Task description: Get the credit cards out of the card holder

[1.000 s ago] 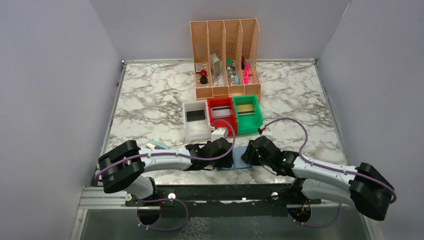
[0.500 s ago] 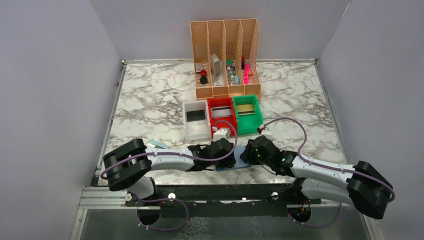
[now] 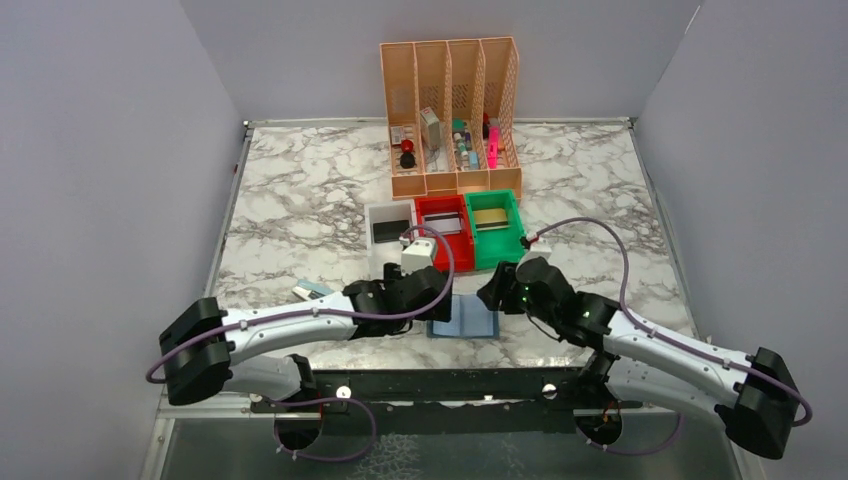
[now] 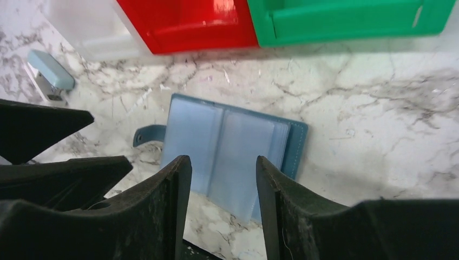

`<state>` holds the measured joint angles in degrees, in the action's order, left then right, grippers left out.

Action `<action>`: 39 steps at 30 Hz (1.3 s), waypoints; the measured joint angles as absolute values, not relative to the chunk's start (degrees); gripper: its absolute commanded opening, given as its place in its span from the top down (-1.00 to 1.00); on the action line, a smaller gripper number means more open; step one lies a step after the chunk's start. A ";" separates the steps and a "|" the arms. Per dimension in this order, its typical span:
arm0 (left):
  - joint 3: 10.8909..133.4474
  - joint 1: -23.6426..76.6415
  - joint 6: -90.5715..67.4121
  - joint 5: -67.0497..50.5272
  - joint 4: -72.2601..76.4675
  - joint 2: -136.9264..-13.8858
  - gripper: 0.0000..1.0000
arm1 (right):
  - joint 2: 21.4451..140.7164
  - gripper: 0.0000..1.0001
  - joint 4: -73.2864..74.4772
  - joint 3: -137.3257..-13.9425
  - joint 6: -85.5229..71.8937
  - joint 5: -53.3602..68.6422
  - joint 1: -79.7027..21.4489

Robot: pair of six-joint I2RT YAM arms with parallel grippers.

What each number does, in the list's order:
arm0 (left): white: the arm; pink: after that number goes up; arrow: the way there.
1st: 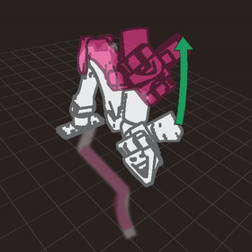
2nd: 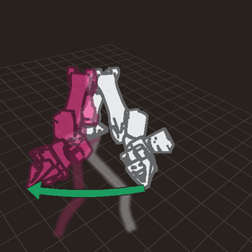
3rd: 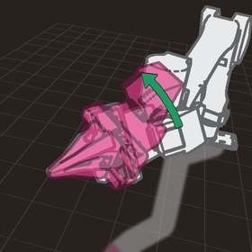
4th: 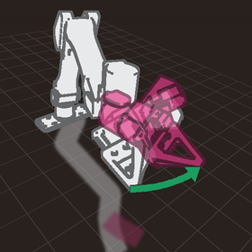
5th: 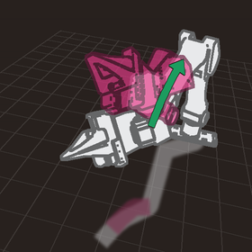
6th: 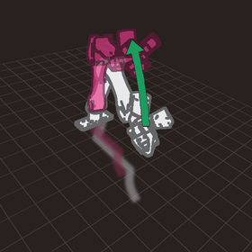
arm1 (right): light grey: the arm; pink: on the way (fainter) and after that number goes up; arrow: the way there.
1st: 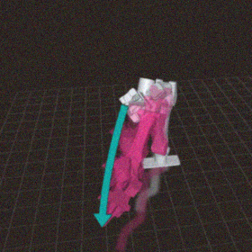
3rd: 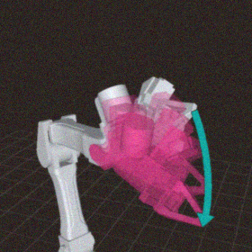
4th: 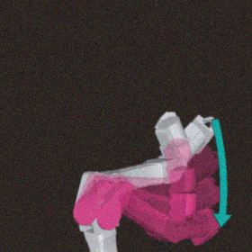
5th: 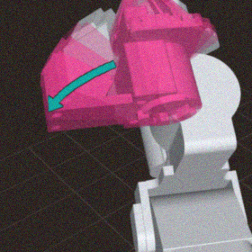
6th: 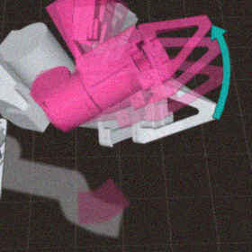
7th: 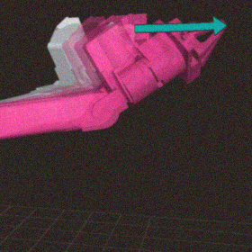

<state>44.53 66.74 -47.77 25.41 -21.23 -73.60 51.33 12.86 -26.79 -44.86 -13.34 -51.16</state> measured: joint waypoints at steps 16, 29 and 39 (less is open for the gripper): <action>50.70 38.50 -28.77 31.16 -36.97 -52.56 -0.98 | 51.79 -0.83 17.96 -35.66 -32.38 -29.65 -51.13; 43.90 27.33 -23.24 29.23 -34.33 -46.94 -0.98 | 47.97 -0.92 11.31 -33.15 -24.73 -31.31 -41.65; 43.46 27.33 -24.34 31.42 -31.79 -42.19 -0.98 | 39.48 -0.99 7.27 -32.49 -18.00 -22.09 -39.16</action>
<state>43.46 27.33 -24.34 31.42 -31.79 -42.19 39.48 7.27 -32.49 -18.00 -22.09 -39.16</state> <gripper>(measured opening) 0.987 0.996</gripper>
